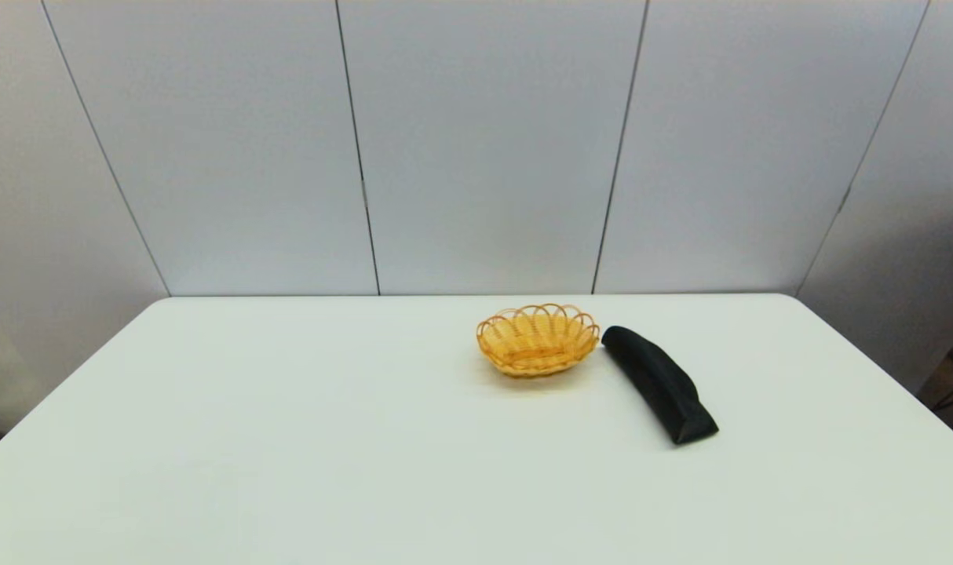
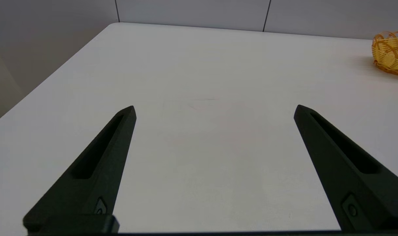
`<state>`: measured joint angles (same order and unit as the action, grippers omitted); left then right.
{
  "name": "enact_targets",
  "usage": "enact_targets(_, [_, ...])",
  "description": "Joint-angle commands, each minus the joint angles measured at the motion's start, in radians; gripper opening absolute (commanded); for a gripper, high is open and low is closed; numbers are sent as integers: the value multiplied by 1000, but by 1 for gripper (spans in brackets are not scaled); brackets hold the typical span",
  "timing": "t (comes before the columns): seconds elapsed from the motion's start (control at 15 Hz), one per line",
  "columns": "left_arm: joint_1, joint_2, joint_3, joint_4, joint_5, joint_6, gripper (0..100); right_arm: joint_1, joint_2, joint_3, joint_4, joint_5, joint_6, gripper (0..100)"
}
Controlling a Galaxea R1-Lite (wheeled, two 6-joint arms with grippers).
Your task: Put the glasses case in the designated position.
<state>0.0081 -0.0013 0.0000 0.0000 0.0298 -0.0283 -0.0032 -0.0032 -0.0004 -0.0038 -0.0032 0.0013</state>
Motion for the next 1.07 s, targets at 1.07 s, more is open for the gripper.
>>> enact_targets(1.07, [0, 1, 0, 0, -1, -1, 100, 0, 3, 0, 1, -1, 9, 100])
